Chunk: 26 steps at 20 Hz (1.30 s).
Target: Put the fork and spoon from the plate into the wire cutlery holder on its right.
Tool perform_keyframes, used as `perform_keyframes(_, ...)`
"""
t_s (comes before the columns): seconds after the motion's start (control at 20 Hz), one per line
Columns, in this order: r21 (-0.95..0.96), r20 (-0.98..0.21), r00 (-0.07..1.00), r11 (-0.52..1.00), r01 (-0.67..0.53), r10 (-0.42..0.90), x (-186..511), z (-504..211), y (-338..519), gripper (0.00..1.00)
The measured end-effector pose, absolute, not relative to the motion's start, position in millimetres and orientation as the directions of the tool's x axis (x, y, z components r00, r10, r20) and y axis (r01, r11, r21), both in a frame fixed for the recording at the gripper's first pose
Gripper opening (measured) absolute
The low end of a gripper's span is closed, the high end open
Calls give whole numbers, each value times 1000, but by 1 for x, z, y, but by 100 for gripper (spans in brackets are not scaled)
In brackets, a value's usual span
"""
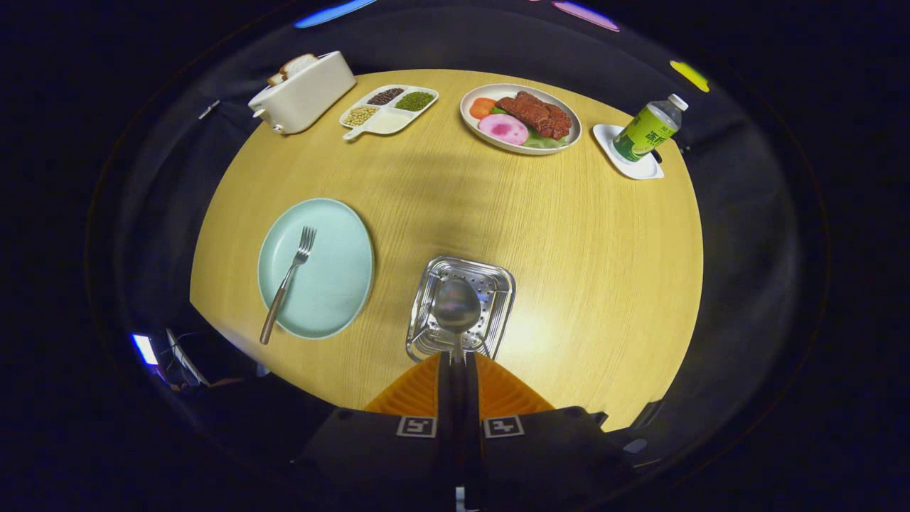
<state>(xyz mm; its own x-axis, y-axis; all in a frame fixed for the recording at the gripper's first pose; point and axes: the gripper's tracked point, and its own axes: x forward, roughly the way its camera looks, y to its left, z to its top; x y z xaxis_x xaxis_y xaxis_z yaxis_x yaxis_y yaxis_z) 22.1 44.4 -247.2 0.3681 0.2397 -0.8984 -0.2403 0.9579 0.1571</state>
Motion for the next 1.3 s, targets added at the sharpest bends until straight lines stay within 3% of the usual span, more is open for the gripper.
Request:
perform_keyframes(0.25,153,-893,387,963,-222,231,34,-251,46,17)
perform_keyframes(0.3,151,-886,404,965,-214,228,35,-247,44,36)
perform_keyframes(0.4,148,-856,467,971,-188,221,40,-234,41,60)
perform_keyframes(0.45,148,-834,508,974,-170,215,43,-223,40,66)
perform_keyframes(0.6,185,-741,628,972,-147,236,42,-177,59,65)
perform_keyframes(0.75,245,-673,667,947,-205,319,27,-144,110,65)
perform_keyframes(1.0,329,-671,592,894,-303,448,5,-163,216,66)
perform_keyframes(1.3,335,-741,510,898,-285,437,5,-239,297,66)
